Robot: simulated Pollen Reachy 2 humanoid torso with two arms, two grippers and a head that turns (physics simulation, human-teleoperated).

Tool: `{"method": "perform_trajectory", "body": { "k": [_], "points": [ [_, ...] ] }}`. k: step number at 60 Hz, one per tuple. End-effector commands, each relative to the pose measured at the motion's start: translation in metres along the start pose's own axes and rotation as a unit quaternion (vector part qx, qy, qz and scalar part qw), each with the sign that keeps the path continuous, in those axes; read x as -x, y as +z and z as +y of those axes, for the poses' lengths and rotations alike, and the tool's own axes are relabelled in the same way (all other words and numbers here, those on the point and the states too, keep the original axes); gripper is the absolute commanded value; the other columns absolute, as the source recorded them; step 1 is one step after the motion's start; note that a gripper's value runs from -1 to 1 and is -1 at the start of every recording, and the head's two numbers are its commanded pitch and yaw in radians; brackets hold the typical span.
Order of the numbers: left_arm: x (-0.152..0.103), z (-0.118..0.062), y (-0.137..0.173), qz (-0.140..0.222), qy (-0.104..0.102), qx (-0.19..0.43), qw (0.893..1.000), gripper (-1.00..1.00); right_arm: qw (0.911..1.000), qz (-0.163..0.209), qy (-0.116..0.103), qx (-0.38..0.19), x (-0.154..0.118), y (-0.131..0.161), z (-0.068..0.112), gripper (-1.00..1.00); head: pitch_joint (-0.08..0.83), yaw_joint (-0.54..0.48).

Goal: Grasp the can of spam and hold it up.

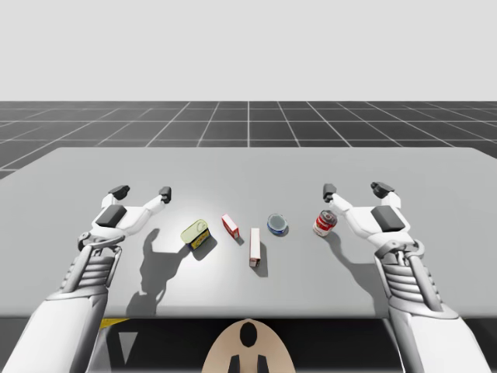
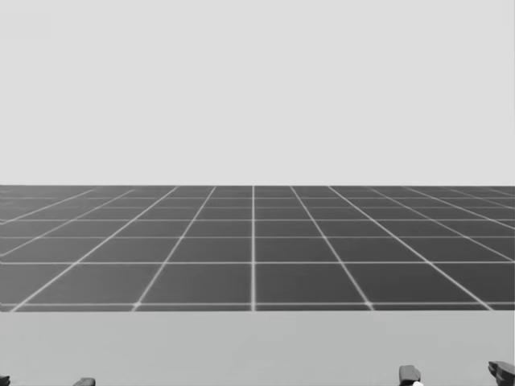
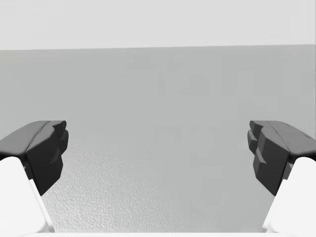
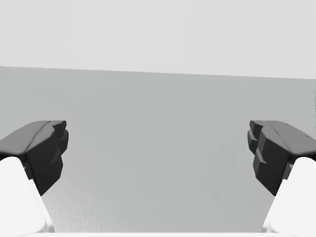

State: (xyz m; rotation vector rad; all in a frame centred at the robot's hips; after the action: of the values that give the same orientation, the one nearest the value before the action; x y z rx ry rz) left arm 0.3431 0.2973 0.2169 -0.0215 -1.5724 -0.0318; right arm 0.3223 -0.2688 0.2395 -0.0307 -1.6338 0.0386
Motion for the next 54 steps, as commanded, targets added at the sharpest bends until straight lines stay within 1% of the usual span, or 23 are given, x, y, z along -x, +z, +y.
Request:
{"method": "perform_trajectory", "body": {
  "k": [1,3,9,13,15,19,20,23,24,30,33,34,37,41,44,49,54],
  "points": [
    [0.0000,-0.0003,0.0002,0.001,-0.001,0.001,1.000,-1.00,1.0000,-0.001,-0.006,0.005,0.0003,0.0011,0.0007,-1.00,-0.004,-0.01],
    [0.0000,-0.0003,0.0002,0.001,-0.001,0.001,1.000,-1.00,1.0000,-0.003,-0.003,0.003,-0.0003,0.0013,0.0009,-1.00,-0.002,-0.01],
    [-0.0003,-0.0004,0.0003,0.001,0.000,0.000,1.000,-1.00,1.0000,-0.003,-0.004,-0.004,-0.0030,0.0009,-0.0005,-1.00,0.016,-0.01],
    [-0.0004,-0.0005,0.0003,0.001,0.000,0.000,1.000,-1.00,1.0000,-0.002,-0.007,-0.001,-0.0033,0.0002,-0.0018,-1.00,0.048,-0.01],
    [-0.0004,-0.0005,0.0003,0.001,0.000,0.000,1.000,-1.00,1.0000,-0.002,-0.008,0.002,-0.0037,-0.0001,-0.0025,-1.00,0.080,-0.01],
    [-0.0004,-0.0006,0.0004,0.001,0.000,-0.001,1.000,-1.00,0.9999,-0.002,-0.009,0.005,-0.0041,-0.0001,-0.0027,-1.00,0.116,0.00],
    [-0.0005,-0.0007,0.0004,0.001,0.000,-0.001,1.000,-1.00,0.9999,-0.002,-0.009,0.006,-0.0044,0.0001,-0.0024,-1.00,0.144,0.00],
    [-0.0006,-0.0008,0.0006,0.001,-0.001,-0.001,1.000,-1.00,0.9999,-0.002,-0.009,0.007,-0.0047,0.0002,-0.0022,-1.00,0.169,0.00],
    [-0.0005,-0.0009,0.0005,0.001,-0.002,-0.002,1.000,-1.00,0.9999,-0.002,-0.009,0.007,-0.0049,0.0004,-0.0021,-1.00,0.196,0.00],
    [0.0001,-0.0009,-0.0004,0.001,-0.004,-0.003,1.000,-1.00,0.9999,-0.002,-0.009,0.009,-0.0054,0.0004,-0.0024,-1.00,0.279,0.00],
    [0.0004,-0.0008,-0.0007,0.001,-0.005,-0.003,1.000,-1.00,0.9999,-0.002,-0.009,0.010,-0.0056,0.0004,-0.0028,-1.00,0.307,0.00],
    [0.0005,-0.0007,-0.0009,0.001,-0.005,-0.003,1.000,-1.00,0.9999,-0.002,-0.010,0.010,-0.0059,0.0005,-0.0030,-1.00,0.334,0.01],
    [0.0007,-0.0004,-0.0012,0.000,-0.005,-0.004,1.000,-1.00,0.9999,-0.003,-0.010,0.010,-0.0062,0.0008,-0.0032,-1.00,0.359,0.01],
    [0.0009,0.0002,-0.0016,-0.002,-0.005,-0.005,1.000,-1.00,0.9999,-0.003,-0.010,0.010,-0.0066,0.0009,-0.0034,-1.00,0.421,0.03],
    [0.0009,0.0004,-0.0017,-0.003,-0.006,-0.005,1.000,-1.00,0.9999,-0.003,-0.010,0.009,-0.0065,0.0007,-0.0038,-1.00,0.445,0.04],
    [0.0010,0.0006,-0.0021,-0.006,-0.006,-0.005,1.000,-1.00,0.9999,-0.002,-0.010,0.009,-0.0062,0.0006,-0.0041,-1.00,0.512,0.09],
    [0.0014,0.0008,-0.0026,-0.006,-0.007,-0.005,1.000,-1.00,0.9999,-0.001,-0.010,0.008,-0.0061,0.0006,-0.0044,-1.00,0.553,0.12]
  ]
}}
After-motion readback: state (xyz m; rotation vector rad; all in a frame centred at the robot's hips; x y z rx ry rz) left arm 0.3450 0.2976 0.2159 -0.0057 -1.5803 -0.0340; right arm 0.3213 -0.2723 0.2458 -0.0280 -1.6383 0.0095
